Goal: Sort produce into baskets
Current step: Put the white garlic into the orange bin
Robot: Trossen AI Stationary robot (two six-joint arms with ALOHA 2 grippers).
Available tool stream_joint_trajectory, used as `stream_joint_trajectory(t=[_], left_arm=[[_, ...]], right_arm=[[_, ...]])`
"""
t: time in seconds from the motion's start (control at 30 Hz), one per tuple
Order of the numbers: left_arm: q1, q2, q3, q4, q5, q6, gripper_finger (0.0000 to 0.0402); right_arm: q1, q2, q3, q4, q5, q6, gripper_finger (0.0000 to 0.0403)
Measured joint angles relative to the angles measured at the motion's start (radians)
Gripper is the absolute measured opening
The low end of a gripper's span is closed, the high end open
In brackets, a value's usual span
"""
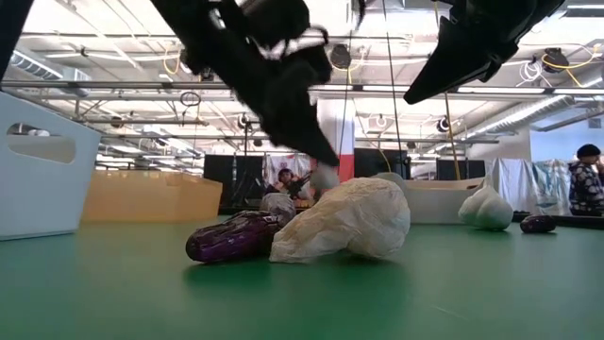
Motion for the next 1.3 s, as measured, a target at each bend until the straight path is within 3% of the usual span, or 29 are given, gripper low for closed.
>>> stream_joint_trajectory(t=[0.37,0.63,0.8,0.97,1.17,1.3], left_arm=[[0.061,-0.248,0.0,-0.339,-0.186,0.064,0.0008],[0.111,-0.372,0.0,-0.682,-0.416,-0.038,0.0008],[0.144,-0.414,-0.017,-0.813,-0.536,-0.127,0.0008],[0.177,-0.448,-0.097,-0.825,-0.543,-0.198,0.0008],[0.14,-0.473,-0.14,-0.879,-0.398,-0.301,0.0008],[0.097,-0.475,-0.14,-0.882,-0.423,-0.307,0.0008]], right_arm=[[0.0,0.0,0.0,-0.009,-0.001,0.001,0.0],[0.0,0.001,-0.001,-0.008,0.0,0.001,0.0],[-0.001,0.001,-0.029,0.008,0.0,0.001,0.0],[-0.014,0.002,-0.04,0.01,0.0,0.025,0.0],[-0.015,0.002,-0.04,0.013,0.001,0.022,0.0],[-0.021,0.002,-0.04,0.015,0.0,0.019,0.0]])
